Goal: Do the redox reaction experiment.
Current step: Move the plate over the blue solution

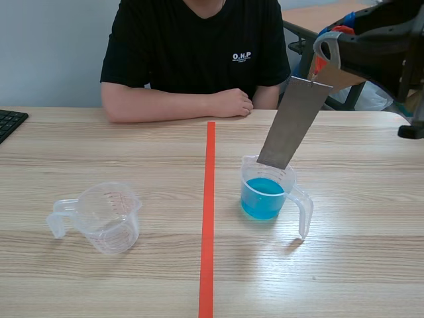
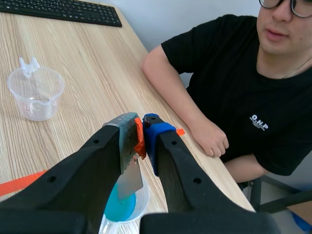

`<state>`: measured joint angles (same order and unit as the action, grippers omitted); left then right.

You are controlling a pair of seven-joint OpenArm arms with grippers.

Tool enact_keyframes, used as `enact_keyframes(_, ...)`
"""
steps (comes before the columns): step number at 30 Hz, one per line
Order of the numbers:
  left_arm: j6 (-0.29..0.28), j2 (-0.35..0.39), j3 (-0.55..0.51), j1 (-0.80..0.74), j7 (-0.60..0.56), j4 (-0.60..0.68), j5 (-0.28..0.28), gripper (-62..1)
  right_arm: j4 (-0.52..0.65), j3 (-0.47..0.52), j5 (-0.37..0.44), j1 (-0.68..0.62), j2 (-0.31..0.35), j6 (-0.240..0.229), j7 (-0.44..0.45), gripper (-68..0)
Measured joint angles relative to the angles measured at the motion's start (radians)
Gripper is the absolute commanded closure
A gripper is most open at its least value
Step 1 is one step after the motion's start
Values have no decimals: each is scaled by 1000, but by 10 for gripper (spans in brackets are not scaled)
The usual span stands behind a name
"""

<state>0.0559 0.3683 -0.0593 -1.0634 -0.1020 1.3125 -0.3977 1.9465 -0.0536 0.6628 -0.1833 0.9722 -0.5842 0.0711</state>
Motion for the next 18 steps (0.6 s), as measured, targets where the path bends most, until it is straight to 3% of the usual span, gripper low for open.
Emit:
enact_keyframes(12, 0, 1, 0, 0, 0, 0, 0, -623, -123, -7, -1, 72, -3, -86, 85, -16)
enact_keyframes(18, -4, 46, 0, -21, -2, 14, 0, -623, -142, -94, 0, 144, -3, -82, 85, -16)
